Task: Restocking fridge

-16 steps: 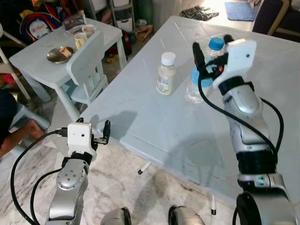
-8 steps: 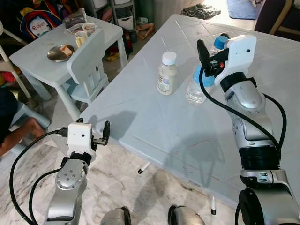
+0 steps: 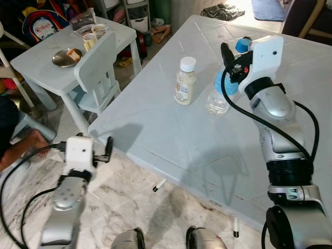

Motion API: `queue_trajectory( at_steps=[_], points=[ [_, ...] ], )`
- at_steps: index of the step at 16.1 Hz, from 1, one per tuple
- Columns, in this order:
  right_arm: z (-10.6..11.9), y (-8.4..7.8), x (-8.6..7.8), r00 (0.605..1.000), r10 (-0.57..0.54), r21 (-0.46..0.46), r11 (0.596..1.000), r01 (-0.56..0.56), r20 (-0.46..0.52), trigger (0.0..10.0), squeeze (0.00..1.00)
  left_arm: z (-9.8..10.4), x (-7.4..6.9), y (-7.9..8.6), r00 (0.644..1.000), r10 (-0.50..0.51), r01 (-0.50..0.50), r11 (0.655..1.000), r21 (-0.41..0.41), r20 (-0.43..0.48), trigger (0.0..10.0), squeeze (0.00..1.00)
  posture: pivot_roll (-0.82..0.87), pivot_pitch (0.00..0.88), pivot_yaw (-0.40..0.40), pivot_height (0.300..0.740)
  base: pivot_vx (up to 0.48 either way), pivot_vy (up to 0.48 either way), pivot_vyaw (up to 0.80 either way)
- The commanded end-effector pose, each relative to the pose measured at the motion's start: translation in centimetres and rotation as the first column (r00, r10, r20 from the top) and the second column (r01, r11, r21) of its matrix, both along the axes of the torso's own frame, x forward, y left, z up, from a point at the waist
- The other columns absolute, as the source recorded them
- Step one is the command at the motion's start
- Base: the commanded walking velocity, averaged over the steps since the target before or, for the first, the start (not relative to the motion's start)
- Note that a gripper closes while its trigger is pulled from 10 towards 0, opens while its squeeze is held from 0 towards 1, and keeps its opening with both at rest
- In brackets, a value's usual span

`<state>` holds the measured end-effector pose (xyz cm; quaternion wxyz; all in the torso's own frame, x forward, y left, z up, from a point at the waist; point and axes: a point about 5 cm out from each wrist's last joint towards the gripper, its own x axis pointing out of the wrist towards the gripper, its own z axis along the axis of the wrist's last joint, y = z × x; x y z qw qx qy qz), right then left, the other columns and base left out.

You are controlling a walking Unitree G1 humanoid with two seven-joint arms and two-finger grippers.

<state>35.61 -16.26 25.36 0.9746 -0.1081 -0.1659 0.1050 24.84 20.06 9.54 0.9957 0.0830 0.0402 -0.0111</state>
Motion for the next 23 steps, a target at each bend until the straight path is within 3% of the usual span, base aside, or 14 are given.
queue_trajectory(
  at_steps=[1, 2, 3, 4, 6, 9, 10, 12, 14, 16, 23],
  points=[
    [-0.6, -0.1, -0.1, 0.999, 0.007, -0.012, 1.000, -0.008, -0.038, 0.0, 0.00, -0.1, -0.3, 0.6, 1.000, 0.016, -0.016, 1.000, 0.008, -0.015, 10.0, 0.00, -0.03, 0.155, 0.064, 0.740, 0.000, 0.000, 0.00],
    [-1.1, 0.3, -0.6, 0.998, 0.043, -0.020, 0.999, -0.044, -0.044, 0.0, 0.00, -0.2, -0.3, 0.9, 1.000, 0.019, -0.018, 1.000, 0.009, -0.022, 10.0, 0.00, -0.04, 0.142, 0.072, 0.740, 0.000, 0.000, 0.00],
    [-2.1, 1.4, -2.6, 0.987, 0.157, -0.035, 0.987, -0.158, -0.034, 10.0, 0.00, 0.0, -0.2, 1.1, 1.000, 0.016, -0.016, 1.000, 0.006, -0.026, 10.0, 0.00, -0.07, 0.122, 0.060, 0.740, 0.000, 0.000, 0.00],
    [-3.2, 2.3, -4.4, 0.974, 0.225, -0.009, 0.974, -0.225, -0.031, 10.0, 0.00, 0.4, 0.1, 1.0, 1.000, 0.017, -0.017, 1.000, -0.003, -0.015, 10.0, 0.00, -0.07, 0.108, 0.046, 0.740, 0.000, 0.000, 0.00],
    [-4.2, 2.8, -5.4, 0.971, 0.236, 0.042, 0.971, -0.234, -0.049, 10.0, 0.00, 0.5, 0.2, 1.0, 1.000, 0.027, -0.027, 1.000, -0.014, -0.007, 10.0, 0.00, -0.06, 0.096, 0.043, 0.740, 0.000, 0.000, 0.00],
    [-5.1, 4.8, -7.1, 0.978, 0.205, 0.157, 0.967, -0.198, -0.027, 10.0, 0.00, 0.6, 0.2, 0.3, 1.000, 0.011, -0.010, 1.000, -0.029, 0.009, 10.0, 0.00, -0.05, 0.093, 0.038, 0.740, 0.000, 0.000, 0.00],
    [-5.1, 4.8, -7.1, 0.983, 0.184, 0.203, 0.963, -0.175, -0.027, 10.0, 0.00, 0.5, 0.2, 0.2, 1.000, 0.006, -0.005, 0.999, -0.035, 0.005, 10.0, 0.00, -0.05, 0.093, 0.041, 0.740, 0.000, 0.000, 0.54],
    [-4.9, 4.8, -7.1, 0.982, 0.186, 0.189, 0.966, -0.179, -0.023, 10.0, 0.00, 0.2, 0.2, -0.1, 1.000, -0.007, 0.006, 0.999, -0.040, -0.006, 10.0, 0.00, -0.06, 0.093, 0.045, 0.740, 0.000, 0.000, 0.79],
    [-5.8, 4.0, -7.1, 0.980, 0.193, 0.157, 0.970, -0.184, -0.041, 10.0, 0.00, -0.2, 0.1, -0.5, 1.000, 0.003, -0.004, 0.998, -0.060, -0.020, 10.0, 0.00, -0.07, 0.085, 0.030, 0.740, 0.000, 0.000, 0.79],
    [-7.0, 2.9, -7.0, 0.986, 0.139, 0.170, 0.978, -0.123, -0.087, 10.0, 0.00, -0.9, -0.4, -0.2, 0.998, 0.047, -0.050, 0.996, -0.079, -0.040, 10.0, 0.00, -0.06, 0.076, 0.028, 0.740, 0.000, 0.124, 0.78],
    [-8.2, 4.3, -6.7, 0.975, 0.198, 0.150, 0.972, -0.182, -0.099, 10.0, 0.00, -1.1, -0.4, -0.1, 0.997, 0.071, -0.074, 0.994, -0.078, -0.043, 10.0, 0.00, -0.05, 0.120, 0.021, 0.740, 0.000, 0.296, 0.77]
  ],
)
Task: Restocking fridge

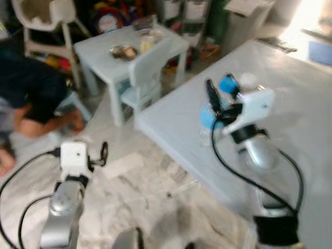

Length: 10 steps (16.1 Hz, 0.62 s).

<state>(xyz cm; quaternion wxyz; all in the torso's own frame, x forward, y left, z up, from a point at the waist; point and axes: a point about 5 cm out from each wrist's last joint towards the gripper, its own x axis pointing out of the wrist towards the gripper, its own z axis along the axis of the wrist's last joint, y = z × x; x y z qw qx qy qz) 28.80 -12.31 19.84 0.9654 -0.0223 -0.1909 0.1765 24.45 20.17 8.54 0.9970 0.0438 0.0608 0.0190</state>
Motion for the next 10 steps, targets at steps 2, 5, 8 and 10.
queue_trajectory(
  at_steps=[2, 5, 8, 10],
  points=[
    [-3.5, 0.8, 0.1, 0.988, 0.032, -0.005, 0.999, -0.033, -0.154, 10.0, 0.00, -0.2, 0.0, -0.4, 1.000, 0.004, -0.004, 1.000, -0.002, -0.007, 10.0, 0.00, -0.04, 0.113, 0.020, 0.740, 0.000, 0.291, 0.75],
    [-3.2, 0.7, 0.2, 0.993, 0.027, -0.026, 0.999, -0.030, -0.118, 10.0, 0.00, -0.3, -0.3, 0.0, 1.000, 0.016, -0.016, 1.000, 0.008, -0.003, 10.0, 0.00, -0.03, 0.099, 0.022, 0.740, 0.000, 0.180, 0.75],
    [-3.2, 0.0, 0.6, 0.994, 0.015, -0.043, 0.999, -0.020, -0.108, 10.0, 0.00, -0.9, -0.7, 0.7, 0.999, 0.031, -0.030, 0.999, 0.041, -0.008, 10.0, 0.00, -0.03, 0.091, 0.016, 0.740, 0.000, 0.000, 0.75],
    [-3.2, 0.2, 0.7, 0.995, 0.031, -0.048, 0.998, -0.036, -0.093, 10.0, 0.00, -0.9, -1.2, 0.8, 0.999, 0.035, -0.035, 0.999, 0.023, 0.005, 10.0, 0.00, -0.03, 0.090, 0.016, 0.740, 0.000, 0.000, 0.74]
  ],
)
